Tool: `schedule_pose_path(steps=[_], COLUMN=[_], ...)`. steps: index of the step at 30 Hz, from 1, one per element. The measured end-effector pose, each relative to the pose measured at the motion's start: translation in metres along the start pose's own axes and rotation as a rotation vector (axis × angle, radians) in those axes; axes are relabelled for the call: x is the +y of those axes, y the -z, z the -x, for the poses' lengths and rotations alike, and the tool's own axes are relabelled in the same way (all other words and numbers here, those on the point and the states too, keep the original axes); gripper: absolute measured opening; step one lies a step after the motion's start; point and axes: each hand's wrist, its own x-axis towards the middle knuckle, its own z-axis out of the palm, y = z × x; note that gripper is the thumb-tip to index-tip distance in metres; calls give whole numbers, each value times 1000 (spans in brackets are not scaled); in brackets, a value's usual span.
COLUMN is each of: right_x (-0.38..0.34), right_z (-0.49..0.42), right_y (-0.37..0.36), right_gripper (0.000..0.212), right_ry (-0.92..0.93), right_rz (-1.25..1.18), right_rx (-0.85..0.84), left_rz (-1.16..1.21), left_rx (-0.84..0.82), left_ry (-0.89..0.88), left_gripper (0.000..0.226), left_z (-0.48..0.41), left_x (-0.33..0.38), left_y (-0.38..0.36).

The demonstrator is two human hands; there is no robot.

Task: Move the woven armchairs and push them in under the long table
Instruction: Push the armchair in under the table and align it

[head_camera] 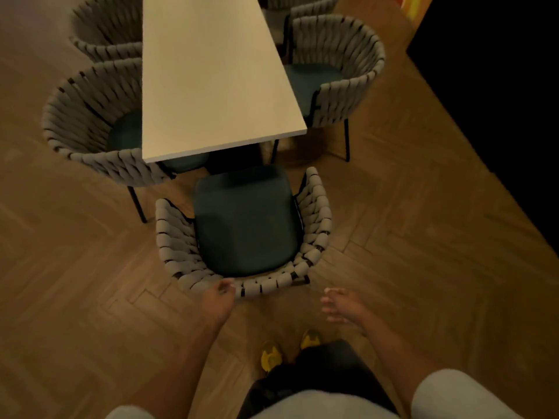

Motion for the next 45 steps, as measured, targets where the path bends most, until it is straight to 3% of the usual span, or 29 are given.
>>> schedule_pose_path(steps=[4, 13, 20, 25, 38, 45], right_x=[-2, -38, -63, -98, -256, -364], right_z=[5, -49, -80, -105, -182, -220], right_y=[44, 164, 307, 402, 531, 619], right_gripper=[28, 26, 23, 31, 29, 19], right_ry=[35, 115, 70, 78, 177, 162], right_rz=[-88, -163, -114, -4, 55, 25], right_rx=[69, 192, 207, 234, 253, 332], left_rz=[101, 29, -88, 59, 162, 205], left_rx=[-211, -392, -369, -335, -283, -334], left_ry=[-54, -35, 25, 26, 115, 100], left_gripper=[12, 13, 18, 17, 15, 13], left_z=[25, -14, -24, -22, -106, -184], left_x=[75, 189, 261, 328, 472, 608], left_y=[-17, -115, -201, -249, -337, -383])
